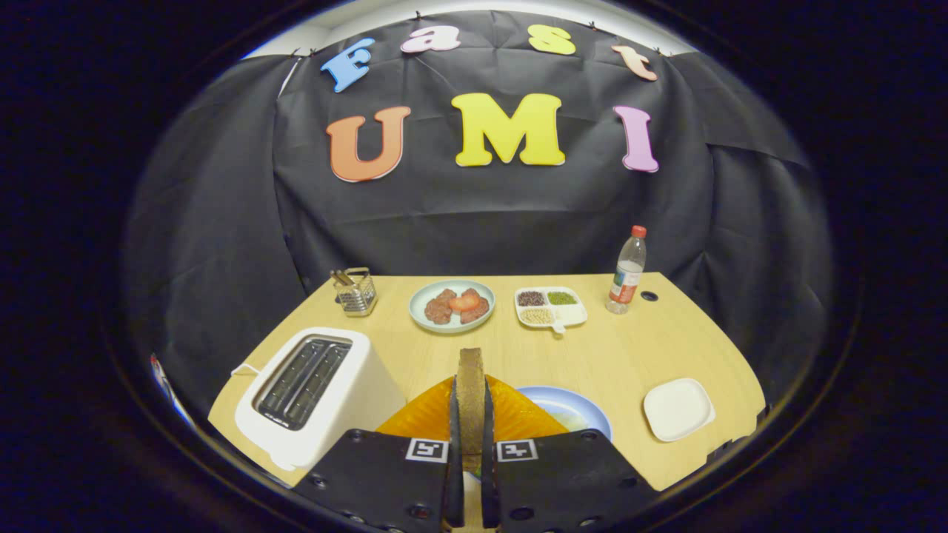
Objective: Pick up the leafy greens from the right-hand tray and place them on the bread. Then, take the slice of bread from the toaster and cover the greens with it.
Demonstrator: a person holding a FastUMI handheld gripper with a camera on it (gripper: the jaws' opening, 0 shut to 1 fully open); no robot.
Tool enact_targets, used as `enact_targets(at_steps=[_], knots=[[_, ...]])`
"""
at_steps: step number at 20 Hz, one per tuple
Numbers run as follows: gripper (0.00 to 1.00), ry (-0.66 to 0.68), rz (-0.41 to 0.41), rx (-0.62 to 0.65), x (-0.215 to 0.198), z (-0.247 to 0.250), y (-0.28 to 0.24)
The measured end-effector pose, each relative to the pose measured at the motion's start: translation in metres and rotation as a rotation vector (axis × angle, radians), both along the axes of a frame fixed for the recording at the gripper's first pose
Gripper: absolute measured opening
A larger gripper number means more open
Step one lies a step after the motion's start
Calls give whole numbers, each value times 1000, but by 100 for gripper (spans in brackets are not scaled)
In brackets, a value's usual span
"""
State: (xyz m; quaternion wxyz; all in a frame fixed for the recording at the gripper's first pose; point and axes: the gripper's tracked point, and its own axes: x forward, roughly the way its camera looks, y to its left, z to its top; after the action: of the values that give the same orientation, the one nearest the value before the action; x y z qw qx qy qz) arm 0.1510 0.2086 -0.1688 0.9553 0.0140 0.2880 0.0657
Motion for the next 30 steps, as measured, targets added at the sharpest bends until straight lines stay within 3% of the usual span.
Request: enact_targets(at_steps=[7, 18, 19, 29, 30], knots=[[9, 65, 42, 70, 2, -45, -9], [9, 110, -15, 182, 10, -71, -63], [13, 117, -18, 180, 9, -74, -68], [13, 118, -24, 37, 9, -107, -95], [17, 130, -22, 33, 9, -110, -97]])
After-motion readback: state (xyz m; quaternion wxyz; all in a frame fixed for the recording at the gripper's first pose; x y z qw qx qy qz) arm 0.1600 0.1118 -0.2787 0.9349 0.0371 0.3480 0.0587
